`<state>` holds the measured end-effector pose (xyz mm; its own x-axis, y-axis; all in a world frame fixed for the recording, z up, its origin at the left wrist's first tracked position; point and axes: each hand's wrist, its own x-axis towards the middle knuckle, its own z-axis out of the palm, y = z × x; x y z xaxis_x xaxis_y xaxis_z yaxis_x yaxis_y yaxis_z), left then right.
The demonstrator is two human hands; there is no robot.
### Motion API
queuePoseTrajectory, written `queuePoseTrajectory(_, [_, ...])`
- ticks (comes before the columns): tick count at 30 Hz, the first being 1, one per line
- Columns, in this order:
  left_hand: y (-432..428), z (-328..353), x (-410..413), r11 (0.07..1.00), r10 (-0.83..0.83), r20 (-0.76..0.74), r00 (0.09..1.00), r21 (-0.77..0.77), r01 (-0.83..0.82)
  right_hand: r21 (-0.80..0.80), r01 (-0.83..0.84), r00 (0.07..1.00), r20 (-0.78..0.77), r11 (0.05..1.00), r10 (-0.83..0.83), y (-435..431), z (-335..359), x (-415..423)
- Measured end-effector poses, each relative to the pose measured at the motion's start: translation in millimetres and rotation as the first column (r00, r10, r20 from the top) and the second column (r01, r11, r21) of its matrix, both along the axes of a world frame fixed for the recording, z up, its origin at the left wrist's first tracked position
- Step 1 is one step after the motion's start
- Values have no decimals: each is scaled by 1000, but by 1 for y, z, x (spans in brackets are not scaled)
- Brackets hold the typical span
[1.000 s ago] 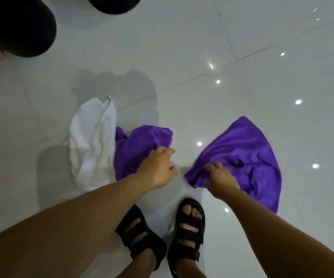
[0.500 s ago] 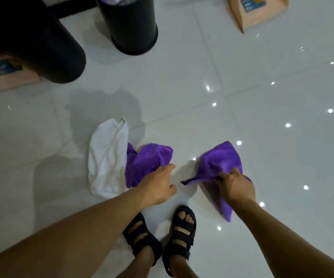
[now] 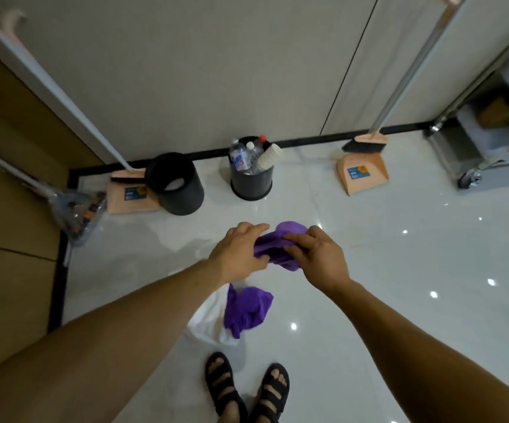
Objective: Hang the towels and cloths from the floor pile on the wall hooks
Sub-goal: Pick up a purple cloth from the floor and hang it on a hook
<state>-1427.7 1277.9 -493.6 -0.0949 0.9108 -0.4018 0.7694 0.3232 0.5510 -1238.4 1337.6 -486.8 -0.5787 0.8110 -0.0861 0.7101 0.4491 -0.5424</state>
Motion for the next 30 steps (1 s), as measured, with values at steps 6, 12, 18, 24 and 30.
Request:
queuePoseTrajectory(6, [4, 126, -61, 969, 132, -212, 968, 234, -81, 221, -70, 971, -210, 973, 117, 18, 135, -76])
queuePoseTrajectory(12, [-18, 222, -122, 927, 196, -193, 961, 357, -117, -114, -69, 942, -335, 991, 27, 15, 225, -151])
queuePoseTrajectory(18, [-51, 305, -176, 845, 370, 62, 927, 392, -364, -188, -328, 930, -235, 926, 282, 7, 280, -200])
queuePoseTrajectory(24, [-83, 375, -186, 785, 465, 328, 822, 276, -554, -46, -557, 812, -242, 829, 531, -7, 314, -246])
queuePoseTrajectory(30, [-116, 412, -189, 336, 638, 698, 325, 127, -933, -12, -670, 637, -523, 742, 567, -41, 349, -285])
